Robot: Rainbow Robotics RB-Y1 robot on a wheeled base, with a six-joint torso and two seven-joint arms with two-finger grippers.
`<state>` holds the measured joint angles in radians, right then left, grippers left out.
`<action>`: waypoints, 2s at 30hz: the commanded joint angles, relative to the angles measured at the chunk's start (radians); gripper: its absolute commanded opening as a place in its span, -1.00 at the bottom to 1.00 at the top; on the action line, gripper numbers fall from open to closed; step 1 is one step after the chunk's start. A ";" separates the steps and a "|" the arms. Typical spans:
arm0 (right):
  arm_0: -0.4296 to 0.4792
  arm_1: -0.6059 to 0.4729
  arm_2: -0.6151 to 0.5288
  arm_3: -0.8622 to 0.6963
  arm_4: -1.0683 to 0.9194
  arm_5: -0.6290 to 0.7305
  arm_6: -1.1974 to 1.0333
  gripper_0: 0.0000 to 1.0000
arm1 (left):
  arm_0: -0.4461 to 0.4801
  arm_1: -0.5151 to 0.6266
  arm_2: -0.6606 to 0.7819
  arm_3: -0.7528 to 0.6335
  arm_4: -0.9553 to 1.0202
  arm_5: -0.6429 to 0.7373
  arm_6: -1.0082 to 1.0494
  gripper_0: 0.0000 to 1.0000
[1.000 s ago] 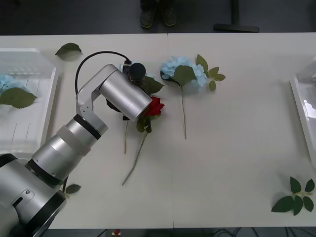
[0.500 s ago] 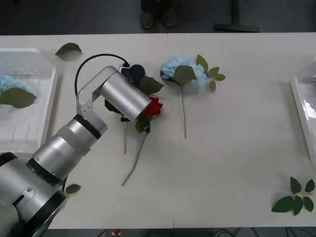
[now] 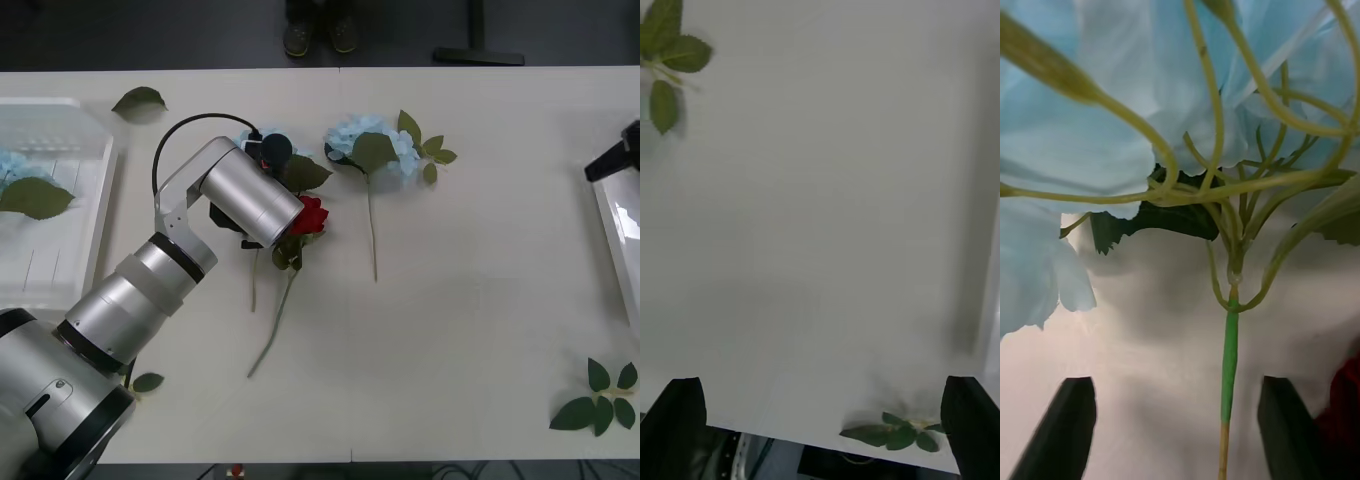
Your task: Place the red flowers into the right box and the blue flowers into the left box. If a person shows an open palm, hand one flower to the person first, then continue sorting.
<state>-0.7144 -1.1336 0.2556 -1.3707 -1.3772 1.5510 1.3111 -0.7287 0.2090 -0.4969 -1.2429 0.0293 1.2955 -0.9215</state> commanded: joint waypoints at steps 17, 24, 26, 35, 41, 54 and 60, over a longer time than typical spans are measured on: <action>-0.217 0.348 0.476 -0.229 0.481 -0.163 -0.859 0.82 | -0.026 0.018 0.009 -0.013 0.000 0.002 -0.043 -1.00; -0.217 0.477 0.537 -0.154 0.644 -0.213 -0.915 0.82 | -0.029 0.018 0.020 -0.013 -0.003 -0.002 -0.043 0.75; -0.217 0.519 0.553 -0.120 0.704 -0.229 -0.921 0.82 | -0.029 0.018 0.024 -0.013 0.000 -0.002 -0.043 1.00; -0.218 0.663 0.565 0.044 0.866 -0.325 -0.934 0.82 | -0.029 0.018 0.024 -0.013 0.000 -0.002 -0.043 1.00; -0.226 0.712 0.596 0.130 0.925 -0.433 -0.934 0.82 | -0.032 -0.002 0.029 0.005 0.004 0.005 -0.043 1.00; -0.226 0.762 0.672 0.242 0.991 -0.609 -0.925 0.82 | -0.040 0.000 0.029 0.006 0.040 0.028 -0.040 1.00; -0.224 0.776 0.683 0.257 1.026 -0.617 -0.918 0.82 | -0.038 0.000 0.029 0.006 0.037 0.030 -0.051 1.00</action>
<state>-0.9153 -0.3853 0.9400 -1.1291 -0.3663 0.9431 0.4004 -0.7287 0.2098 -0.4862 -1.2297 0.0688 1.3186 -0.9479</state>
